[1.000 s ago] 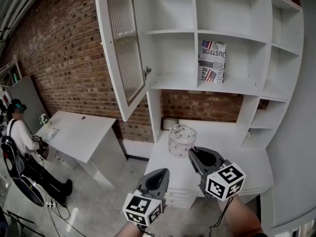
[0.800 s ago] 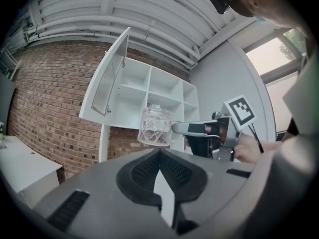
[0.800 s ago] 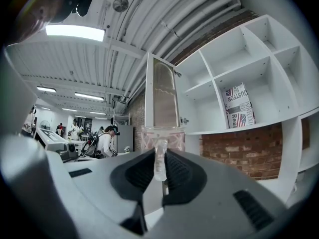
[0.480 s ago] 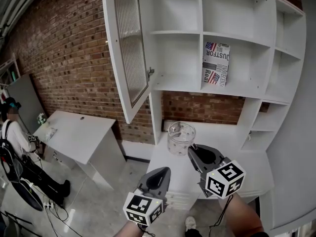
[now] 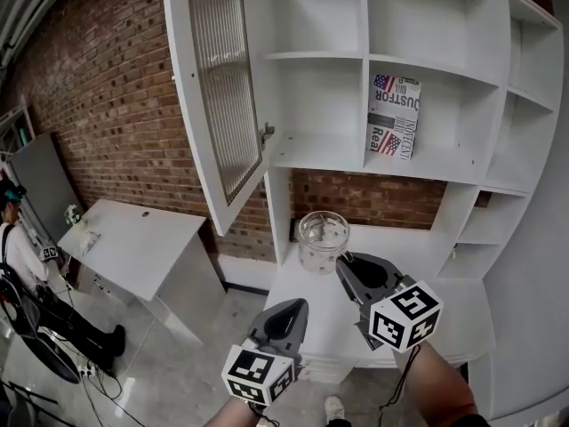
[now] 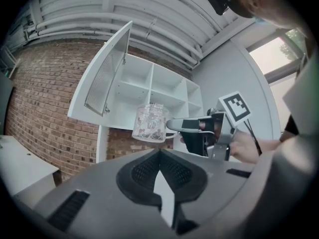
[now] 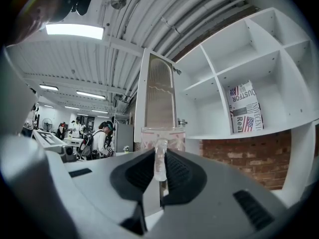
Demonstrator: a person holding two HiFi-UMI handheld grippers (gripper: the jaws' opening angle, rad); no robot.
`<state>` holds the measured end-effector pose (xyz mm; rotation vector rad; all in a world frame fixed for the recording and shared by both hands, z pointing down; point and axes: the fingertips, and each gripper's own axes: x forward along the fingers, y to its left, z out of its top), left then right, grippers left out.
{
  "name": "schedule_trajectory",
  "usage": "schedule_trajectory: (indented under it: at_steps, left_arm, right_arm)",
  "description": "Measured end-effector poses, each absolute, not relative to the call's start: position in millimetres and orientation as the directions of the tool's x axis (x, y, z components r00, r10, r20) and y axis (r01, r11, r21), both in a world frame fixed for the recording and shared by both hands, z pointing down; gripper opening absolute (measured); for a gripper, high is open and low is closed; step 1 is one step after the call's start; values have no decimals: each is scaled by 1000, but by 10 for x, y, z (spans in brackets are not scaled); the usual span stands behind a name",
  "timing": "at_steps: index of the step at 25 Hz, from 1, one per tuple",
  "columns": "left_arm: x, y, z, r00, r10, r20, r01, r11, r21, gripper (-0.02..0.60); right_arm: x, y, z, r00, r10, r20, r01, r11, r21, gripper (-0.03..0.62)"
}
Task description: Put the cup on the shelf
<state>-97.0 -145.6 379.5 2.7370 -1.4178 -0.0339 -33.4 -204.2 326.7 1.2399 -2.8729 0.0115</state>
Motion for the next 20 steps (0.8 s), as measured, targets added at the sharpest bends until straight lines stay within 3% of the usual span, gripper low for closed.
schedule_trajectory:
  at_steps: [20]
  left_arm:
    - [-380, -2825, 3635, 516, -856, -21, -855, -517, 45, 5]
  right_arm:
    - [80, -3499, 3037, -742, -670, -4, -670, 742, 12, 35]
